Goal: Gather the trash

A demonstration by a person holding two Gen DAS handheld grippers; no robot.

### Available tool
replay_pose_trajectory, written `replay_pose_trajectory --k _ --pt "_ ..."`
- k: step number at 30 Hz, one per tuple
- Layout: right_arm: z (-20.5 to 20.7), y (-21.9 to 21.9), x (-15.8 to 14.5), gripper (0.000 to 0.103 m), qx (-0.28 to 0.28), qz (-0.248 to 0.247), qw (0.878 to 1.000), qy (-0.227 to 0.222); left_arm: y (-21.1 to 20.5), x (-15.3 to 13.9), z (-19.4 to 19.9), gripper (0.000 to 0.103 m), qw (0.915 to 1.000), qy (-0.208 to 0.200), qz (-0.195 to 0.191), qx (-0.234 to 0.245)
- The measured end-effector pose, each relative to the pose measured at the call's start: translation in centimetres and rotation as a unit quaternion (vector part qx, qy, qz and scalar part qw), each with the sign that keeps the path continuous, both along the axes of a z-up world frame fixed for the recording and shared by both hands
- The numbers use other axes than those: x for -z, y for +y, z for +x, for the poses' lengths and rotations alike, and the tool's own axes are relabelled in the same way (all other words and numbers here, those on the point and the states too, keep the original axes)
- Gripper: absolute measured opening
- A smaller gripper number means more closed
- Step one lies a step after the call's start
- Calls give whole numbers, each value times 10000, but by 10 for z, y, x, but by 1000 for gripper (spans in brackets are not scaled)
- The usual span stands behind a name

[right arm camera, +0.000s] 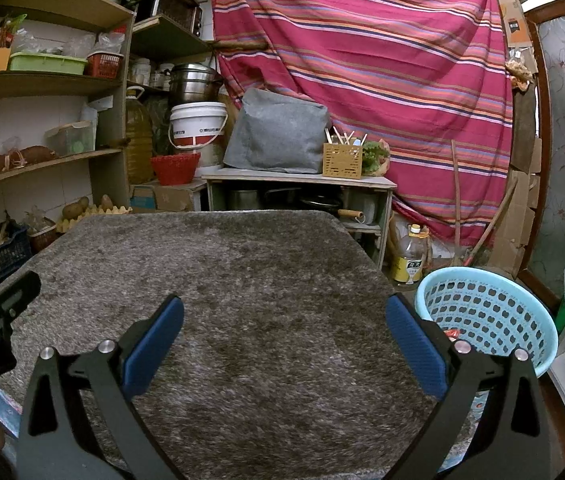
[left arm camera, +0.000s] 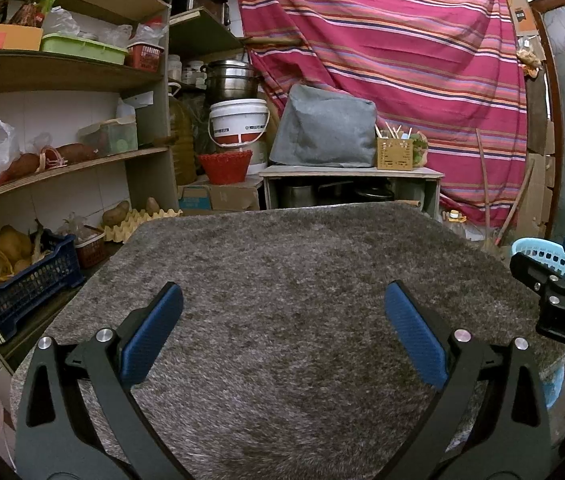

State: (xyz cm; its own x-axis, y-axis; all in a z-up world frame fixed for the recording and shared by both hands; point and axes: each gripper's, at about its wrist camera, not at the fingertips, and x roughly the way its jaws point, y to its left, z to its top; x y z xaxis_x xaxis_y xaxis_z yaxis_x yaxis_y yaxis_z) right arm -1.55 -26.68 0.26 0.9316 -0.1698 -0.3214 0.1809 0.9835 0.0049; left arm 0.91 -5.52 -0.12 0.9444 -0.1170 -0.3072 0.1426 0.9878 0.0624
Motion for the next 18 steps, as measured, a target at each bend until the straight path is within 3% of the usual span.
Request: replay_pose_trajectory --k 18 --pt "0 -1 0 99 -5 -3 10000 11 1 0 0 98 10000 -6 -12 3"
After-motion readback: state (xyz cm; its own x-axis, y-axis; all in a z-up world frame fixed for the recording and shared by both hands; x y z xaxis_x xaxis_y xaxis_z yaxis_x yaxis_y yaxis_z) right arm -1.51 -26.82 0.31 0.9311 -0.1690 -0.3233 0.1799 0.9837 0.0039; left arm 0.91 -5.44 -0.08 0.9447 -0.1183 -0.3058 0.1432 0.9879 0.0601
